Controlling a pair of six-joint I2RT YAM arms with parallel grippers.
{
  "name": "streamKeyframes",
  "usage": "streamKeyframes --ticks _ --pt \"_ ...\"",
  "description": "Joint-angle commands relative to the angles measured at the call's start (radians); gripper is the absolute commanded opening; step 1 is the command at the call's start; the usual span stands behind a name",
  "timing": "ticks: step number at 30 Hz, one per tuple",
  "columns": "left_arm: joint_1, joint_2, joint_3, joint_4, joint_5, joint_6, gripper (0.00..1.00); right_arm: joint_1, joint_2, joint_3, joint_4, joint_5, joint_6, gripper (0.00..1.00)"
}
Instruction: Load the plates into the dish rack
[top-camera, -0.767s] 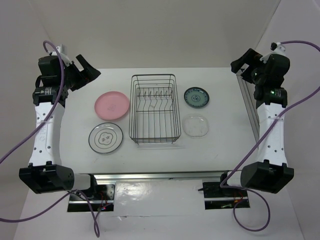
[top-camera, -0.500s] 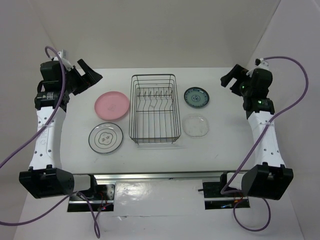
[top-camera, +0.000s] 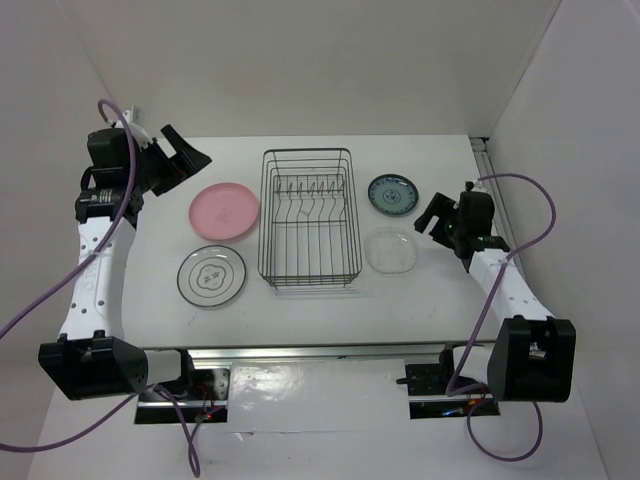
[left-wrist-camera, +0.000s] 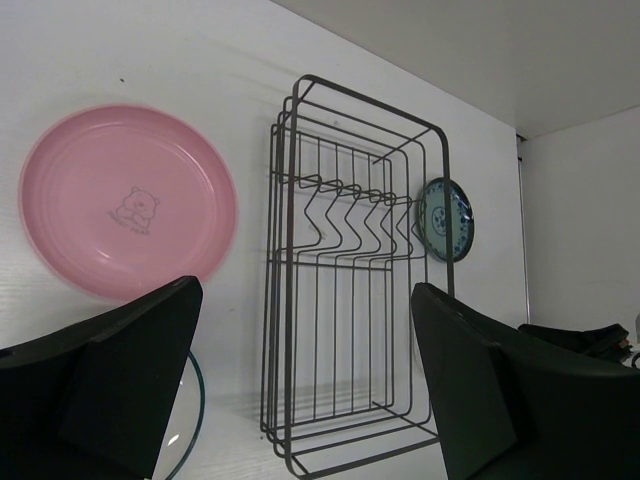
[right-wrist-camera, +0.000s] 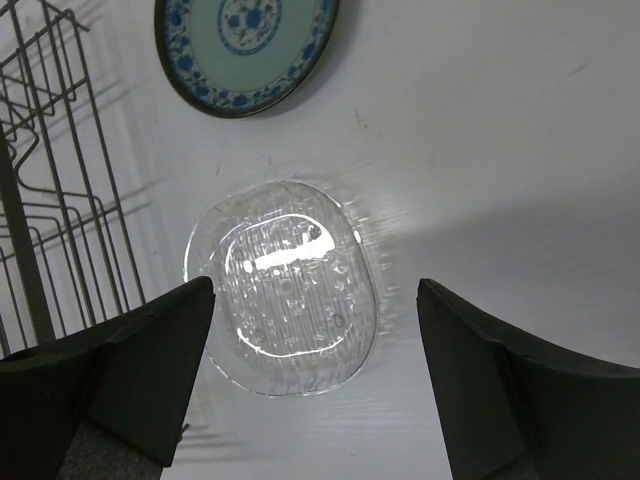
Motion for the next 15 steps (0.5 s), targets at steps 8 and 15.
streamKeyframes --ticks 8,15 --pt "0.018 0.021 -0.009 0.041 -0.006 0.028 1.0 0.121 0.044 -0.08 0.143 0.066 0.009 0.85" --pt "0.018 0.021 -0.009 0.041 -0.006 0.028 1.0 0.112 0.078 -0.118 0.134 0.097 0.009 0.82"
